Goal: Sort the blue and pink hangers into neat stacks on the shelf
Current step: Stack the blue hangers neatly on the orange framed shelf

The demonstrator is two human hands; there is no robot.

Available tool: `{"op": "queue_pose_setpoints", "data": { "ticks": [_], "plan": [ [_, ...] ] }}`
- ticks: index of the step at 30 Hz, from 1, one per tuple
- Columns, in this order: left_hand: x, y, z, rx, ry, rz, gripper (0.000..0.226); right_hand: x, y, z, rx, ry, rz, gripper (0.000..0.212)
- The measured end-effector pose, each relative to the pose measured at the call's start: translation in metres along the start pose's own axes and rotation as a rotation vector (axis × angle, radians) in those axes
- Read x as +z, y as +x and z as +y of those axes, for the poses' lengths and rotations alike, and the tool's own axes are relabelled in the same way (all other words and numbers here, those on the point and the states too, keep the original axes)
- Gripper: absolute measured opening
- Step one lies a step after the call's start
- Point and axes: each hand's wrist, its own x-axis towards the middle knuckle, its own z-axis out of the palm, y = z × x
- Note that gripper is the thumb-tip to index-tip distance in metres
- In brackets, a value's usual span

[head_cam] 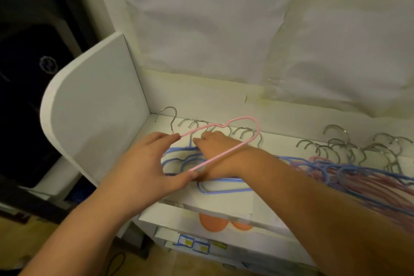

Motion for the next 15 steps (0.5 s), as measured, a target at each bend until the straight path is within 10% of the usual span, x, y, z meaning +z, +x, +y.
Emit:
{"op": "queue_pose_setpoints", "data": {
  "ticks": [15],
  "plan": [
    [-0.012, -0.009, -0.008, -0.014, -0.038, 0.011, 0.088, 0.001, 0.005, -0.007, 0.058, 0.013, 0.082, 0.09]
  ]
}}
